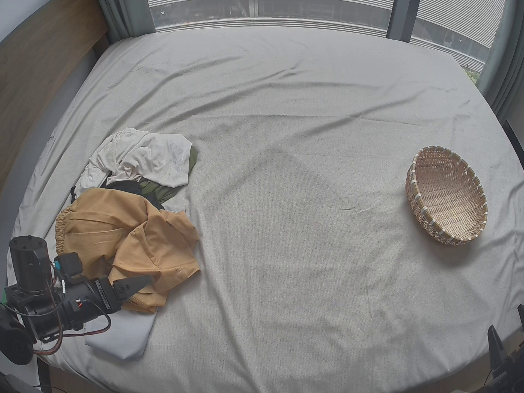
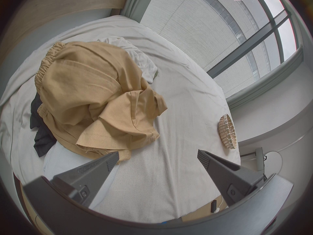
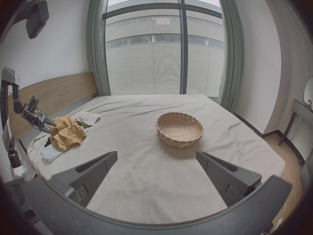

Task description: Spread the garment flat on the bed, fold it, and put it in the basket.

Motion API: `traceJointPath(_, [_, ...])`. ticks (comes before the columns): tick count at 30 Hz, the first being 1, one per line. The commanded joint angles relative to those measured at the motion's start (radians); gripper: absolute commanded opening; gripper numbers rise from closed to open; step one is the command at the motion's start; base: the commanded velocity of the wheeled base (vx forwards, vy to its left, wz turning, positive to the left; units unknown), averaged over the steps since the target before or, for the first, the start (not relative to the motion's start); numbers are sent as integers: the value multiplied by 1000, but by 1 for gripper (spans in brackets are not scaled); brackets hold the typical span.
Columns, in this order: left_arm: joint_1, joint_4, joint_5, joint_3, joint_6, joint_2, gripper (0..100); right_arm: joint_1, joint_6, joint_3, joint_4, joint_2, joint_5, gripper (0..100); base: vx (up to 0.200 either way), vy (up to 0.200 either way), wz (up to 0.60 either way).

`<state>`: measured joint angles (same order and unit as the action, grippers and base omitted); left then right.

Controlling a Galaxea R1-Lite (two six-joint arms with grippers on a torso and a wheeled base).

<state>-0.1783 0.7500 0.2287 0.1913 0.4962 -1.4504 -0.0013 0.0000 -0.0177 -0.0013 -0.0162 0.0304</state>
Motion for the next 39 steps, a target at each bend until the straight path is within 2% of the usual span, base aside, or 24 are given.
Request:
traceJointPath(1, [5, 51, 0, -42, -4, -99, 100, 0, -2, 18, 0, 15, 0, 100, 0, 0, 0])
traceJointPath(16, [36, 299, 0, -72, -7, -386, 100, 0, 0, 18, 0, 15, 2, 100, 0, 0, 0])
traceJointPath(30, [36, 407, -11, -59, -4, -478, 100, 0, 0, 18, 0, 15, 2, 100, 0, 0, 0])
traceJointPath(39, [53, 416, -32, -73, -7, -482, 100, 0, 0, 18, 0, 15, 2, 100, 0, 0, 0])
